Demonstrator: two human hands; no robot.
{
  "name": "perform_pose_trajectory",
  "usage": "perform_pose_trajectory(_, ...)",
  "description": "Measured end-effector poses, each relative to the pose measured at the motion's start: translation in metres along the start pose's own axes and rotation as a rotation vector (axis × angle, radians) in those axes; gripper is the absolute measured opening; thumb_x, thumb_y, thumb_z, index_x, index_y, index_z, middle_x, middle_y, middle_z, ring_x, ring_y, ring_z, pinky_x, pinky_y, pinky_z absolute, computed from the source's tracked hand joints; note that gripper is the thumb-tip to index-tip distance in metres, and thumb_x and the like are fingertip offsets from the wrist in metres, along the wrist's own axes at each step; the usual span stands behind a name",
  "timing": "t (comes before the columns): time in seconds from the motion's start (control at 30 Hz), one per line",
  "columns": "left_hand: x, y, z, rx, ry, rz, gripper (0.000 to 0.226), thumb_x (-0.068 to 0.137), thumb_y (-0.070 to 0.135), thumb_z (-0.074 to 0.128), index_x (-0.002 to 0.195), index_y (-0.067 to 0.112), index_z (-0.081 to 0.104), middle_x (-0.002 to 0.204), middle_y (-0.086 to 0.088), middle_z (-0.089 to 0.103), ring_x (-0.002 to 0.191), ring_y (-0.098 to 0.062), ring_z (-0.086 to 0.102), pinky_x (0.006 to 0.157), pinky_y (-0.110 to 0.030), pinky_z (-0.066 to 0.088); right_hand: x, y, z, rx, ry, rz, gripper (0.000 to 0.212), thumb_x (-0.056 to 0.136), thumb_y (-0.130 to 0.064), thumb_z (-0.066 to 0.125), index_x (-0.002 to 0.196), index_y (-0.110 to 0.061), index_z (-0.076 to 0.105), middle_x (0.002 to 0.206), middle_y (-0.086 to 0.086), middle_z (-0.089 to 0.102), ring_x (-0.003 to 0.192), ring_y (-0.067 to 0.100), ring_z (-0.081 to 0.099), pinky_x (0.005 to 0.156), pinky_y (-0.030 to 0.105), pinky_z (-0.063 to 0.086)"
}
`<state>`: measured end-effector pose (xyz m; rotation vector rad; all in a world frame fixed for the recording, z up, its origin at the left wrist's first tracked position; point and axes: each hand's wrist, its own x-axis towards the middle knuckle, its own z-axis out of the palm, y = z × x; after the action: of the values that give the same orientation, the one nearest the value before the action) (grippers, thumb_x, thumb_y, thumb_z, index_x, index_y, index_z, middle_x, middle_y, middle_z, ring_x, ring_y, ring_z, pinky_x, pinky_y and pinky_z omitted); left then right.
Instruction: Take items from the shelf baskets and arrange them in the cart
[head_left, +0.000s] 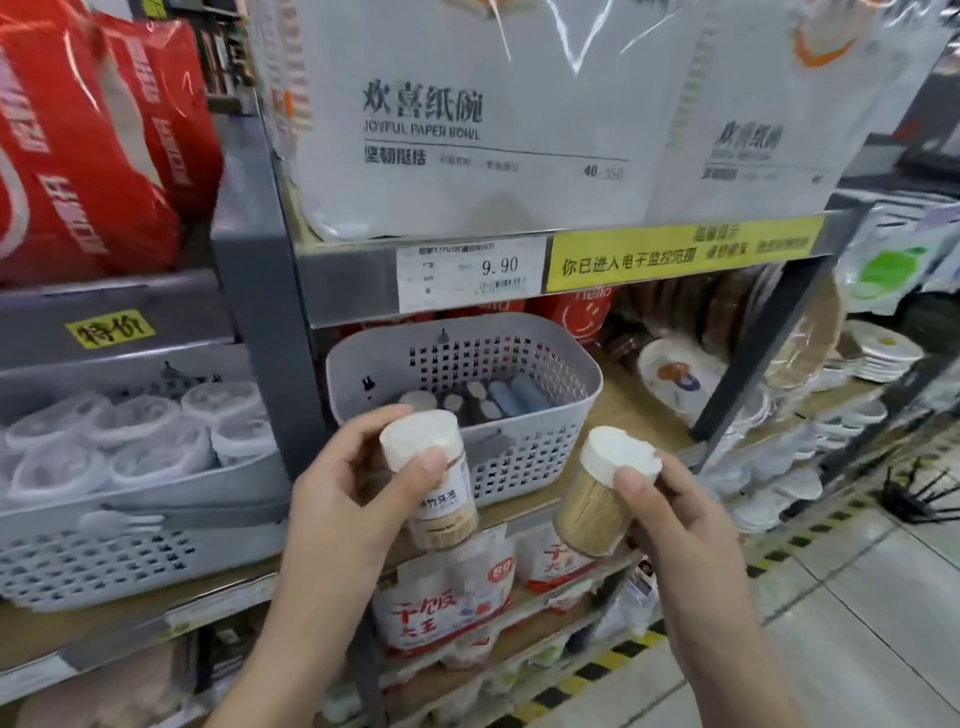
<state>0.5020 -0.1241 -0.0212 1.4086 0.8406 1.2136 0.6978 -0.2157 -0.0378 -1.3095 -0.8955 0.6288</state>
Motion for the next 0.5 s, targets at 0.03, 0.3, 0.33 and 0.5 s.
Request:
perform_pose_trajectory(0.03, 0.009, -0.001, 0.003, 0.012, 0.026, 0.016, 0.043, 0.059, 0.056, 0.079, 0.098, 0.043, 0.068, 0.103, 0.016, 0.07, 0.093, -0.001, 0.065, 0.071, -0.021, 0.051, 0.014, 0.001, 0.002, 0.004, -0.024, -0.01, 0.047, 0.068, -0.066, 0.067, 0.108, -0.041, 0.069, 0.107, -0.01, 0.072, 0.099, 0.008, 0.067, 0.076, 0.024, 0.055)
perform_pose_trajectory(0.3, 0.052, 0.0, 0.029, 0.088, 0.235, 0.072, 0.048, 0.056, 0.053, 0.07, 0.1, 0.032, 0.065, 0.095, 0.017, 0.071, 0.085, 0.001, 0.066, 0.065, -0.011, 0.05, 0.101, 0.003, 0.012, 0.011, -0.243, -0.022, 0.046, 0.07, -0.064, 0.063, 0.107, -0.037, 0.068, 0.102, -0.008, 0.072, 0.094, 0.008, 0.067, 0.084, 0.034, 0.05)
perform_pose_trajectory(0.33, 0.056, 0.002, 0.032, 0.117, 0.263, 0.082, 0.045, 0.057, 0.052, 0.075, 0.098, 0.034, 0.065, 0.093, 0.019, 0.071, 0.084, 0.002, 0.066, 0.065, -0.01, 0.049, 0.111, 0.002, 0.014, 0.012, -0.262, -0.025, 0.047, 0.069, -0.064, 0.063, 0.105, -0.036, 0.069, 0.101, -0.008, 0.072, 0.094, 0.008, 0.067, 0.084, 0.035, 0.05)
perform_pose_trajectory(0.5, 0.077, -0.001, 0.037, 0.317, 0.401, 0.145, 0.023, 0.075, 0.046, 0.075, 0.094, 0.04, 0.065, 0.096, 0.029, 0.068, 0.092, 0.009, 0.062, 0.075, -0.012, 0.046, 0.152, -0.001, 0.028, -0.042, -0.329, -0.101, 0.035, 0.066, -0.061, 0.064, 0.095, -0.041, 0.068, 0.094, -0.01, 0.071, 0.087, 0.007, 0.067, 0.072, 0.023, 0.054)
